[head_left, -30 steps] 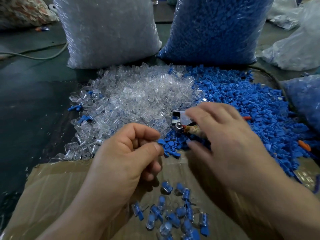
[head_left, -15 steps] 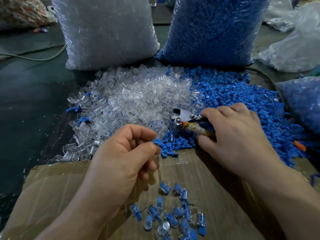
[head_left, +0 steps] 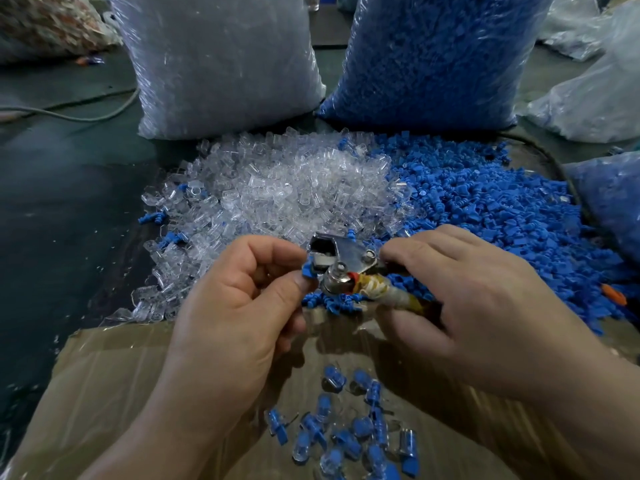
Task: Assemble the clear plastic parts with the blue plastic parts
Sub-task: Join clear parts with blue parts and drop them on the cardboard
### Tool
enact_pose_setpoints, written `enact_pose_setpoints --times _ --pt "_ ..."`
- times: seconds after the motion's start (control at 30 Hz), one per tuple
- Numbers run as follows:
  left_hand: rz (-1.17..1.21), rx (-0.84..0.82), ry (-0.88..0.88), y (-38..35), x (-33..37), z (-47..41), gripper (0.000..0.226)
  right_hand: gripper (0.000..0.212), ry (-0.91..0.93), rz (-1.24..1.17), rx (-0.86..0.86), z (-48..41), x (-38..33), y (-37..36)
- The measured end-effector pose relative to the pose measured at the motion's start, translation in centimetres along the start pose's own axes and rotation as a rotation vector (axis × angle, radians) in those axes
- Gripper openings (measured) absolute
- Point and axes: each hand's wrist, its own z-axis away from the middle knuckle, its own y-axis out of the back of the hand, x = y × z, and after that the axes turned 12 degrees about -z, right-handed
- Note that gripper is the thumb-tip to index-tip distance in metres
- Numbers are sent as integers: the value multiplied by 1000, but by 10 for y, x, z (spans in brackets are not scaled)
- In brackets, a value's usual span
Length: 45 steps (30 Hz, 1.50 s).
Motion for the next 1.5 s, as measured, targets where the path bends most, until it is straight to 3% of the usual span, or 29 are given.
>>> enact_pose_setpoints --times 0.3,0.73,0.87,1.07,1.13,1.27,1.4,1.5 --pt "-140 47 -93 -4 3 1 18 57 22 -17 -66 -2 4 -2" --pt "-170 75 -127 -2 7 4 15 54 66 -9 48 -6 6 -8" --pt "-205 118 -35 3 5 1 19 63 -26 72 72 -10 20 -5" --pt "-266 -40 67 -2 8 3 27 72 -172 156 -67 -24 26 -9" --pt "-308 -43 57 -4 8 3 21 70 -173 159 -54 -24 25 -8" --pt "-330 -19 5 -7 6 5 13 51 -18 -18 156 -17 8 -5" --pt "-321 -14 -99 -10 6 12 13 31 147 -68 84 -14 -21 -15" --pt "-286 -34 -181 -10 9 15 19 23 164 -93 120 -13 -19 -17"
